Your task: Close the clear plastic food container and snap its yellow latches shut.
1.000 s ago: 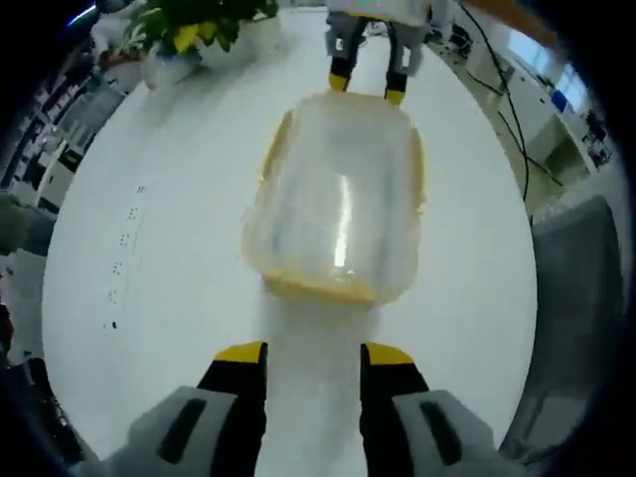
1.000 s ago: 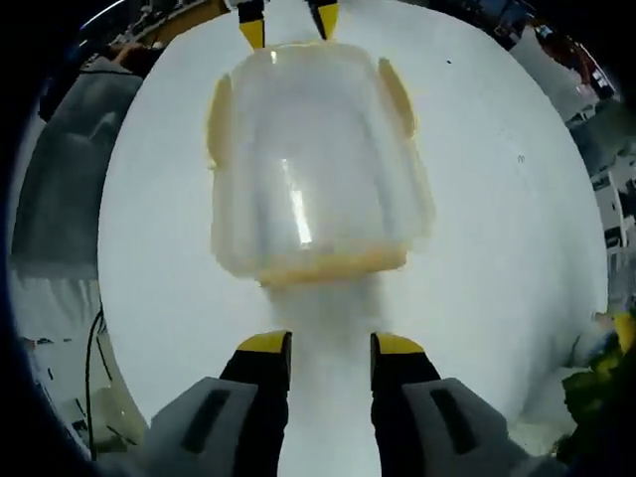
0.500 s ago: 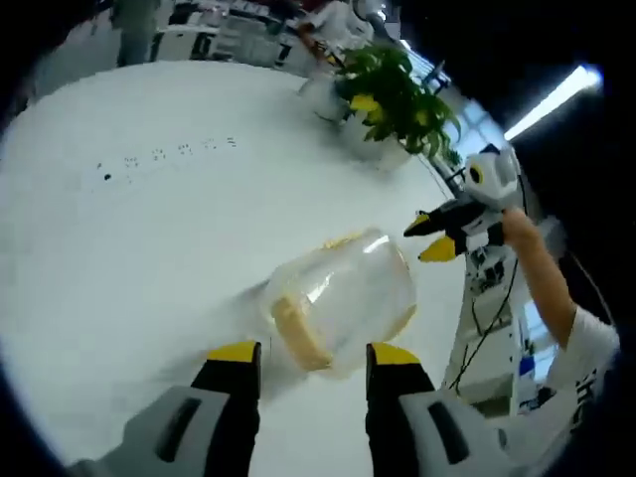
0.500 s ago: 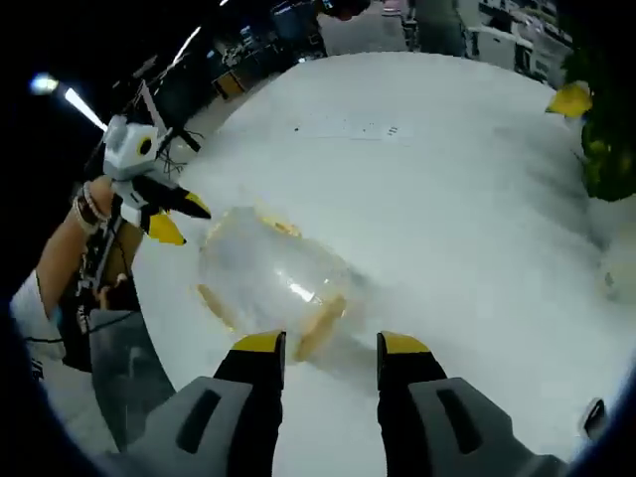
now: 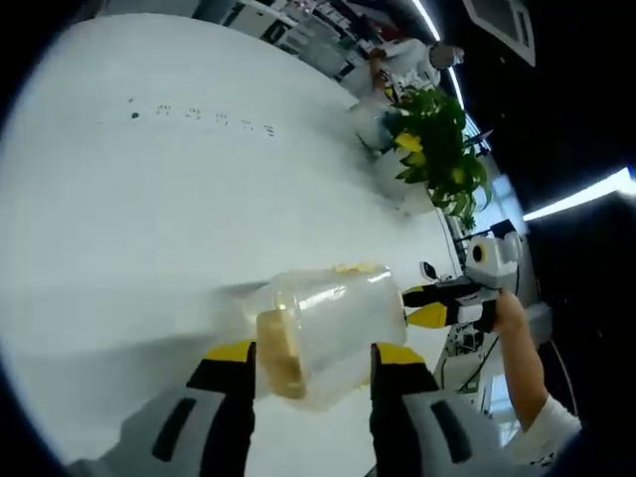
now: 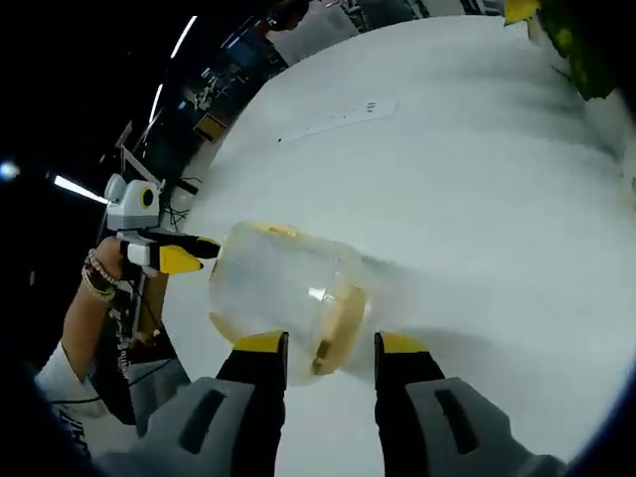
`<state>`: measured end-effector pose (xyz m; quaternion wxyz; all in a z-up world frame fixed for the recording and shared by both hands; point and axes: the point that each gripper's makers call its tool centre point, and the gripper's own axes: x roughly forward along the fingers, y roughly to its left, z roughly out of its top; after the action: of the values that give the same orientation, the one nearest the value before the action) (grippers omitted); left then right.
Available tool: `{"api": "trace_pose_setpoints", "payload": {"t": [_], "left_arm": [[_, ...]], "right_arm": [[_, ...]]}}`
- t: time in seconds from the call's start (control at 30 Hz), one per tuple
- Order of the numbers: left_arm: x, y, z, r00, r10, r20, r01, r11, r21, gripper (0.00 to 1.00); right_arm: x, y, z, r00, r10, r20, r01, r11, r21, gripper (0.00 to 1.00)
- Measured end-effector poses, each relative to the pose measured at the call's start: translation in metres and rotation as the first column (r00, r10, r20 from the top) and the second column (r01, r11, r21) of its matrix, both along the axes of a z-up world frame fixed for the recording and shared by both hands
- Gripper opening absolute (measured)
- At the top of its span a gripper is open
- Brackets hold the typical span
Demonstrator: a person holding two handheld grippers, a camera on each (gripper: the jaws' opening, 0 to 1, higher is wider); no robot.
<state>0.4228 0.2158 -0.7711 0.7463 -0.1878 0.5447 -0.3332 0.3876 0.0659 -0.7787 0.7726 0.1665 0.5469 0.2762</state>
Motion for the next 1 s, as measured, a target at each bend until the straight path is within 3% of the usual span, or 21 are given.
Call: {"api": "trace_pose_setpoints", "payload": {"t": [0.07, 0.17, 0.33, 0.5, 0.73, 1.0], "left_arm": [[-0.004, -0.003, 0.0, 1.0, -0.01, -0.017, 0.009, 1.0, -0.017, 0.37], [-0.008, -0.002, 0.0, 0.999, -0.051, 0.011, 0.051, 0.999, -0.001, 0.36], [-0.008, 0.01, -0.006, 0.999, -0.015, -0.033, 0.016, 0.999, 0.05, 0.26], [-0.006, 0.021, -0.011, 1.0, -0.015, -0.018, 0.017, 0.994, 0.104, 0.17], [-0.008, 0.022, -0.011, 0.999, -0.03, -0.034, 0.035, 0.989, 0.142, 0.17], [-0.01, 0.022, -0.011, 0.998, -0.026, -0.057, 0.034, 0.99, 0.139, 0.15]], "right_arm": [[0.002, 0.004, 0.002, 0.998, 0.04, 0.042, -0.04, 0.999, -0.002, 0.23], [0.002, 0.006, 0.002, 0.998, 0.041, 0.037, -0.04, 0.999, -0.018, 0.23], [-0.001, 0.013, 0.002, 0.997, 0.071, 0.028, -0.071, 0.997, -0.032, 0.23], [-0.004, 0.019, 0.0, 0.998, 0.069, 0.014, -0.069, 0.998, 0.008, 0.22], [-0.006, 0.024, 0.0, 0.996, 0.089, 0.013, -0.089, 0.996, -0.006, 0.22], [-0.006, 0.024, -0.001, 0.997, 0.076, 0.011, -0.076, 0.997, 0.004, 0.21]]}}
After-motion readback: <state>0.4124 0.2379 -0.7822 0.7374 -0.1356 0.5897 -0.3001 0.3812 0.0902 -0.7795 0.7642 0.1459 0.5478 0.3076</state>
